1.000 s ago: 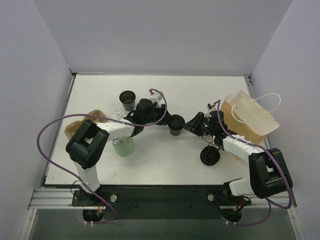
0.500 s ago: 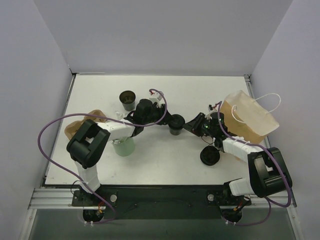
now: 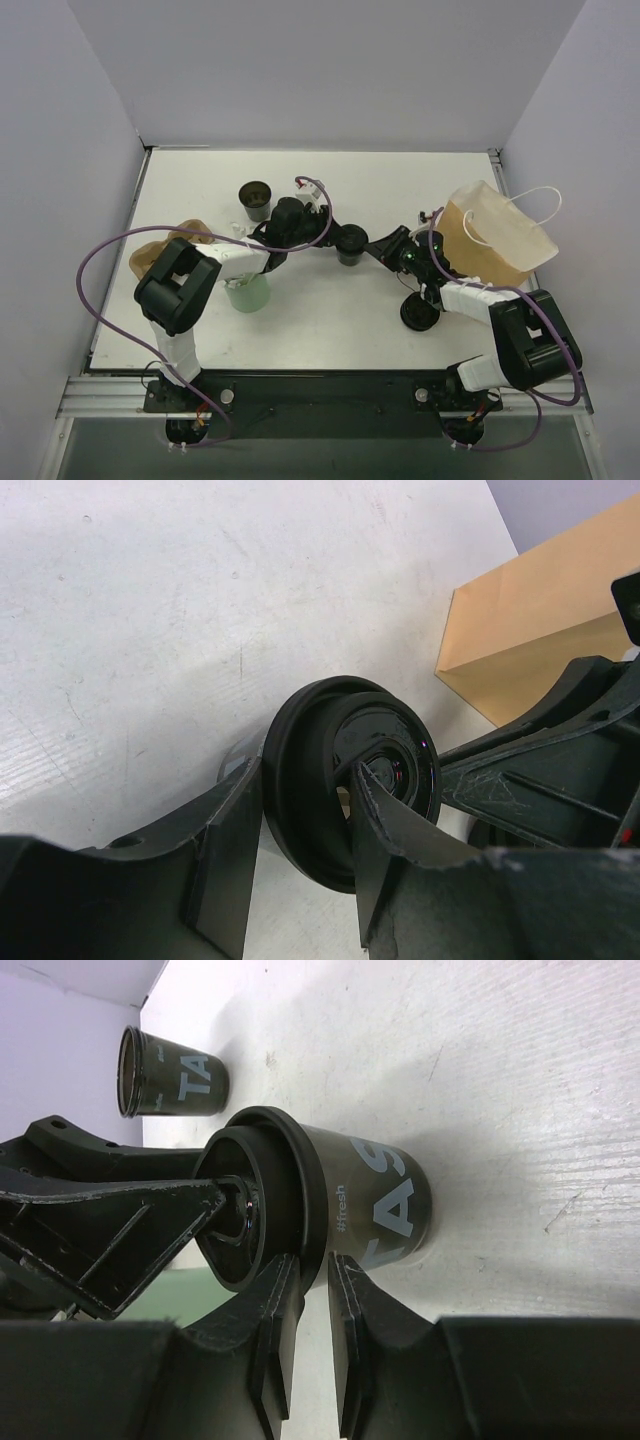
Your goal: Pack the takeout coffee
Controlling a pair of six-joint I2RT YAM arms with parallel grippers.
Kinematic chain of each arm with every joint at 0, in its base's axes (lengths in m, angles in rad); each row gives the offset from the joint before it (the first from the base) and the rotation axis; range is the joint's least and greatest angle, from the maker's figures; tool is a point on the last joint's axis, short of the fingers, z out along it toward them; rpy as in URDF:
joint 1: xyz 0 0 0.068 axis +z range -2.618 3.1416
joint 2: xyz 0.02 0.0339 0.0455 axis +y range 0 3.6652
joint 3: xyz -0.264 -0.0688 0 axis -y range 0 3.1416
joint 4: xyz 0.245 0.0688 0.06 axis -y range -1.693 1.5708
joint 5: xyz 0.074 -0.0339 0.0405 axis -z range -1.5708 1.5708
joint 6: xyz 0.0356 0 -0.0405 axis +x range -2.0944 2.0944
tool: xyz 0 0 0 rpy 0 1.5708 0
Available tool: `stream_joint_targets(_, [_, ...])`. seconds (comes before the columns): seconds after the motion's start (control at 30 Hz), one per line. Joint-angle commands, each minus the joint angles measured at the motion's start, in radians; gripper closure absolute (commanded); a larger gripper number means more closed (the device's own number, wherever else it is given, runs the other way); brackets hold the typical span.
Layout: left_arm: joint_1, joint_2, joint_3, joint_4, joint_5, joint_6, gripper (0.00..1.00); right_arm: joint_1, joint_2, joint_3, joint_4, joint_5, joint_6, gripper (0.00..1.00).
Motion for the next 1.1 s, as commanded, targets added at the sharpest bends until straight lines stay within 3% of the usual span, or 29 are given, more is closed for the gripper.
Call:
stream_joint_targets(0.0, [-0.018, 0.162, -0.127, -0.458, -0.064, 0.117, 0.61, 0.016, 0.128, -0.104, -0.325, 0.215, -0.07, 0.88])
stream_joint_targets(0.17, [-0.018, 0.153, -0.13, -0.461, -0.059, 0.113, 0.61, 0.016, 0.109, -0.101, -0.297, 0.188, -0.067, 0.89])
stream_joint_targets(0.43, [-0.017, 0.075, -0.104, -0.46, -0.009, 0.083, 0.6, -0.01, -0.065, 0.135, -0.499, 0.031, -0.141, 0.71])
stream_joint_targets(0.77, [-0.004, -0.013, 0.071, -0.59, 0.034, 0.102, 0.55, -0.025, -0.168, 0.206, -0.591, 0.013, -0.19, 0.66])
stream_joint_targets(1.0, [0.009, -0.037, 0.209, -0.688, 0.065, 0.128, 0.44, -0.023, -0.195, 0.246, -0.662, 0.011, -0.272, 0.59])
stream_joint_targets(1.07, [0.011, -0.031, 0.27, -0.717, 0.064, 0.14, 0.36, -0.016, -0.207, 0.269, -0.693, 0.022, -0.295, 0.57])
